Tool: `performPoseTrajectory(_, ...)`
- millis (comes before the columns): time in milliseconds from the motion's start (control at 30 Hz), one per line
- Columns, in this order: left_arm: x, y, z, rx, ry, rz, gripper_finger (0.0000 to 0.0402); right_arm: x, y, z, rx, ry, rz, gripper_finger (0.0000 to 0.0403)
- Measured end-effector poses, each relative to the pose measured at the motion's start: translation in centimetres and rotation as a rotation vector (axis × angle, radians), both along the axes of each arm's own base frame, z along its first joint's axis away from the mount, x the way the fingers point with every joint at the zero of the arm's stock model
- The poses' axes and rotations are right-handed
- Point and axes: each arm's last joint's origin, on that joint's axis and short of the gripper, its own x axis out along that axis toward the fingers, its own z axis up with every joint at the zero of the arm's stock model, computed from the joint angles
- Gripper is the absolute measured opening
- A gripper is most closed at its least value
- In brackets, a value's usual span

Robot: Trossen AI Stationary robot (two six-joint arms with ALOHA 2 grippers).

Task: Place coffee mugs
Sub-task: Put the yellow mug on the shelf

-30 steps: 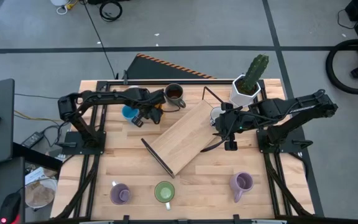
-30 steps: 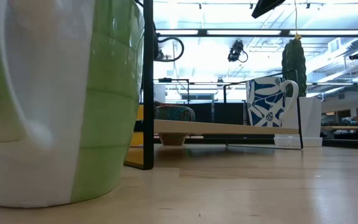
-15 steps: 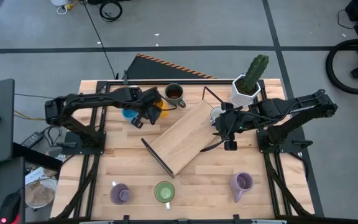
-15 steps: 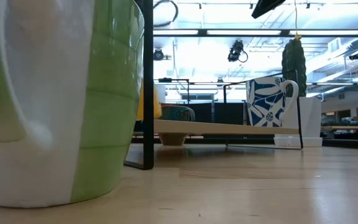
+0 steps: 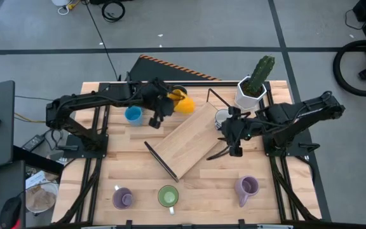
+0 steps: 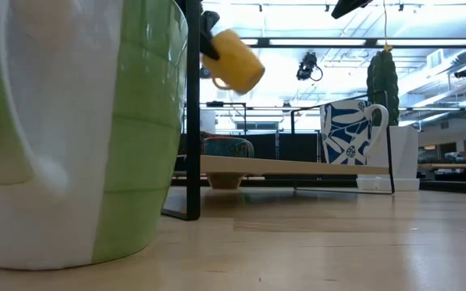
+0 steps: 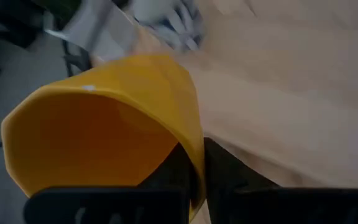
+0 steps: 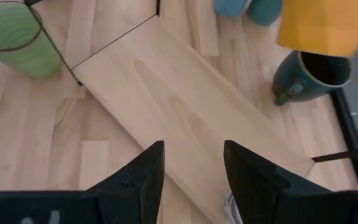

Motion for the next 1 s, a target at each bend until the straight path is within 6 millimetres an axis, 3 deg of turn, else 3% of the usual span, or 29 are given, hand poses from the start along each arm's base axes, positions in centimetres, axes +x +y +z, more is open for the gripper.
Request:
performPoseTrajectory(267,3.8,-0.1,-2.5,-0.03,-0.018,-0.007,0.0024,-1.1,1.4,-1.0,-0.054,-0.019,-0.012,0.0172)
performPoseTrajectory(700,11.0,2.2,-4.7,-0.066,0.188,0.014,0.0024,-3.6,1.5,0.8,-0.038,-0.128,-0.005,0.0172)
performPoseTrajectory(1000,13.7,2.9,-7.2,-0.055,0.238,-0.001,0.0024,-4.1,2.2,0.9,-0.028,-0.133,0.023,0.0172)
